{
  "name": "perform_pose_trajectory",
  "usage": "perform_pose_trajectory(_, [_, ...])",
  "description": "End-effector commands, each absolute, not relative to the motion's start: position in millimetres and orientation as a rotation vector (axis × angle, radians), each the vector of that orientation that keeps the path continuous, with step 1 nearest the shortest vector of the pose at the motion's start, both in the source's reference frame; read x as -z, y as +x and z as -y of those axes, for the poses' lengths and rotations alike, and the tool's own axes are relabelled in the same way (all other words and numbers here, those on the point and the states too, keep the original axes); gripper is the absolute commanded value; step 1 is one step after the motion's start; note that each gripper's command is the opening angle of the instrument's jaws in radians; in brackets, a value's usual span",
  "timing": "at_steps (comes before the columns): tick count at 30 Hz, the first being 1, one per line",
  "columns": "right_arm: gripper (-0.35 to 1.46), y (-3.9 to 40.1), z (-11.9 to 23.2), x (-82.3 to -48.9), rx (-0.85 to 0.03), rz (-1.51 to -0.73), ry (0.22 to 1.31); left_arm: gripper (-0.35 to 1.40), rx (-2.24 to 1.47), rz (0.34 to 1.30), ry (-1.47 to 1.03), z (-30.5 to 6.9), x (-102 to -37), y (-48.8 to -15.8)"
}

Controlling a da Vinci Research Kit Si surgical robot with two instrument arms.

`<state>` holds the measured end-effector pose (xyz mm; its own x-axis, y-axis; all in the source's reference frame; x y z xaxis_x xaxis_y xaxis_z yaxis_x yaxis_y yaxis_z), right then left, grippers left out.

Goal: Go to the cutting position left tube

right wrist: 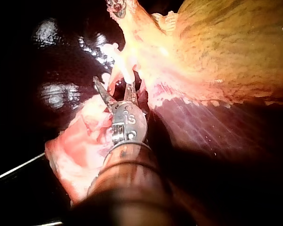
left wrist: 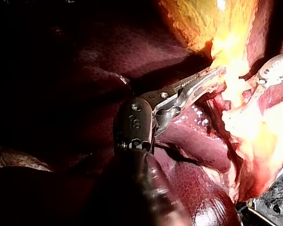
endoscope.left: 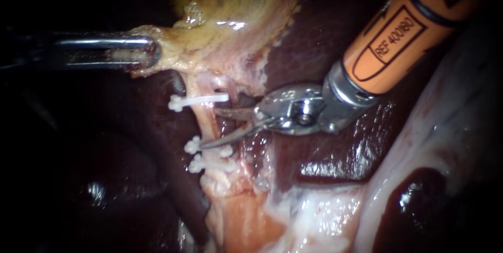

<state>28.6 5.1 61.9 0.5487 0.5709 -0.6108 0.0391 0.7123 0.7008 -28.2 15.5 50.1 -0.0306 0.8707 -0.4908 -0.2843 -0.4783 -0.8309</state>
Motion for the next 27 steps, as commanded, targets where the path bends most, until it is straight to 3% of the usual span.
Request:
perform_pose_trajectory(1, [1.41,29.1,-5.0,-62.1,-0.353,-0.962,0.740,-0.35,-1.657,0.670,-1.356,-15.5,-50.1,-28.2])
perform_pose_trajectory(12, [1.45,32.6,-4.4,-61.9,-0.388,-1.040,0.820,-0.35,-1.657,0.670,-1.356,-15.5,-50.2,-28.3])
perform_pose_trajectory(27, [1.45,33.0,-3.4,-56.1,-0.387,-1.148,0.994,-0.35,-1.657,0.670,-1.356,-15.4,-50.2,-28.2])
